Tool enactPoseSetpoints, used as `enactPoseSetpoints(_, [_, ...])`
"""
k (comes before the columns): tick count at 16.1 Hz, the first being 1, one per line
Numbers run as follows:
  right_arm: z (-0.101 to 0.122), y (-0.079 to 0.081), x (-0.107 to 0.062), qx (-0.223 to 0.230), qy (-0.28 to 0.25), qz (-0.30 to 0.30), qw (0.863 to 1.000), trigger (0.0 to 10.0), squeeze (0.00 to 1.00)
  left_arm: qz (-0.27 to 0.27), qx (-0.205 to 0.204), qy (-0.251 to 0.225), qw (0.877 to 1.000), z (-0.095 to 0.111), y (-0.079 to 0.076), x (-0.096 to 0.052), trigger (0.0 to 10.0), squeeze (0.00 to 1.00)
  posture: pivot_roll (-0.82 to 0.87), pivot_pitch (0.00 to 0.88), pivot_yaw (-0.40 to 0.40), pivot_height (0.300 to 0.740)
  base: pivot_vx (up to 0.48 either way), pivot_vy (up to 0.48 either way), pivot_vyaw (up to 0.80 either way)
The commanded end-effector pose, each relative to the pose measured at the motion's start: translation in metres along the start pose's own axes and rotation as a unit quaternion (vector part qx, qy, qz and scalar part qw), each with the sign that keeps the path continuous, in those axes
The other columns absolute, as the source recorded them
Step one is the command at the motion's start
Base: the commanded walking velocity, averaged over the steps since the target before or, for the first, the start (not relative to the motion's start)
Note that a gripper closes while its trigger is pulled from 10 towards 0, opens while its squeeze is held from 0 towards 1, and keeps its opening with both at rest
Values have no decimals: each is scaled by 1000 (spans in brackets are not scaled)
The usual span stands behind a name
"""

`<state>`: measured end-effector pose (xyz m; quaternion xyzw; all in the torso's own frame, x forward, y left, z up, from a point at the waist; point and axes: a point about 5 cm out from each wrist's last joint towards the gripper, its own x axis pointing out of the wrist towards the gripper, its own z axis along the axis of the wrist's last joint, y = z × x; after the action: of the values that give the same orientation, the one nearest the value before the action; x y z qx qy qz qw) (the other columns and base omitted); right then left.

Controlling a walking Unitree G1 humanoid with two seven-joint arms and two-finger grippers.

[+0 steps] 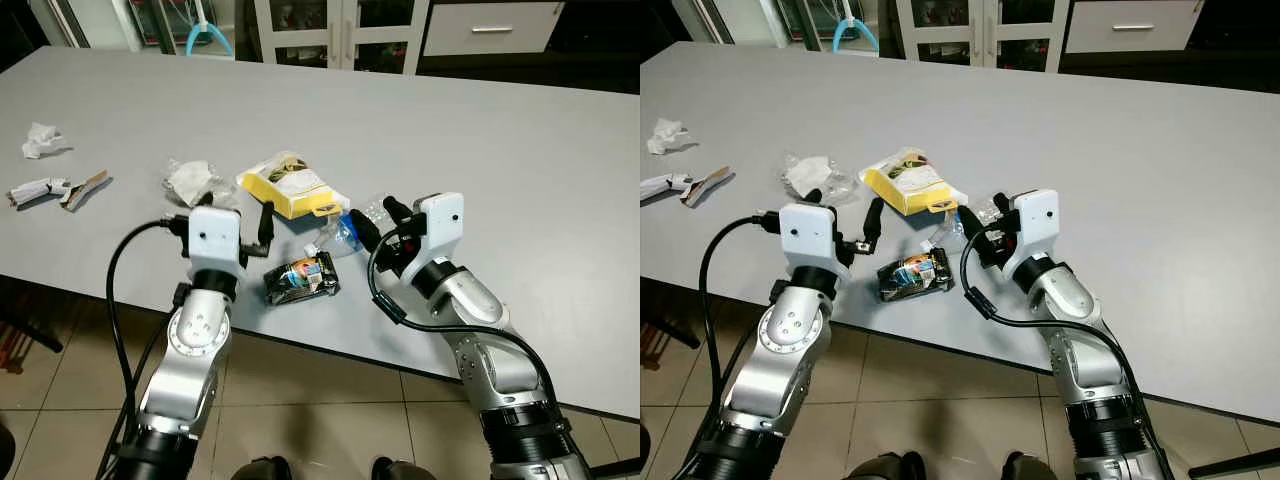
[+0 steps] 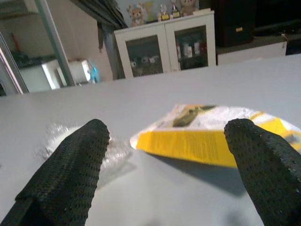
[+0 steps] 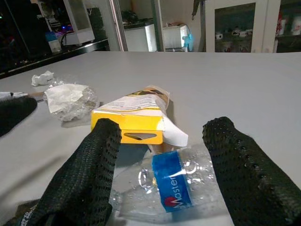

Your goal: Picking trash to rubbish bin

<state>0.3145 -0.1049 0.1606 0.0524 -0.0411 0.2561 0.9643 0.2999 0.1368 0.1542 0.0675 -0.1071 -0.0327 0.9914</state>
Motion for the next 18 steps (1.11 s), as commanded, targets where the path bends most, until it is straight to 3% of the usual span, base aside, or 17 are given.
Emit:
enactPoseSetpoints(1, [0,1,1,-4,-4,-2,1000,10000,0,-5,-15,22,1000,-11,-1,-5,10000,0,-68,135,72,740,0,0,0])
enactPoseSetpoints(8, [-1,1,0,-8,-5,-8,1000,10000,0,-10,-34,36,999,-21,-3,-8,10000,0,-72,138,78,740,0,0,0])
enactPoseSetpoints(9, [-1,1,1,-8,-6,-9,1000,10000,0,-2,-76,54,996,-26,-3,-7,10000,0,-71,137,80,740,0,0,0])
enactPoseSetpoints(12, [-1,2,2,-7,-7,-9,1000,10000,0,18,-150,87,985,-39,-1,-4,10000,0,-76,136,81,740,0,0,0])
enactPoseSetpoints(14, [-1,2,2,-8,-8,-9,1000,10000,0,29,-242,117,963,-49,-1,0,10000,0,-85,135,83,740,0,0,0])
enactPoseSetpoints(18, [0,1,1,-9,-9,-13,1000,10000,0,33,-355,101,929,-41,-8,16,10000,0,-92,135,82,740,0,0,0])
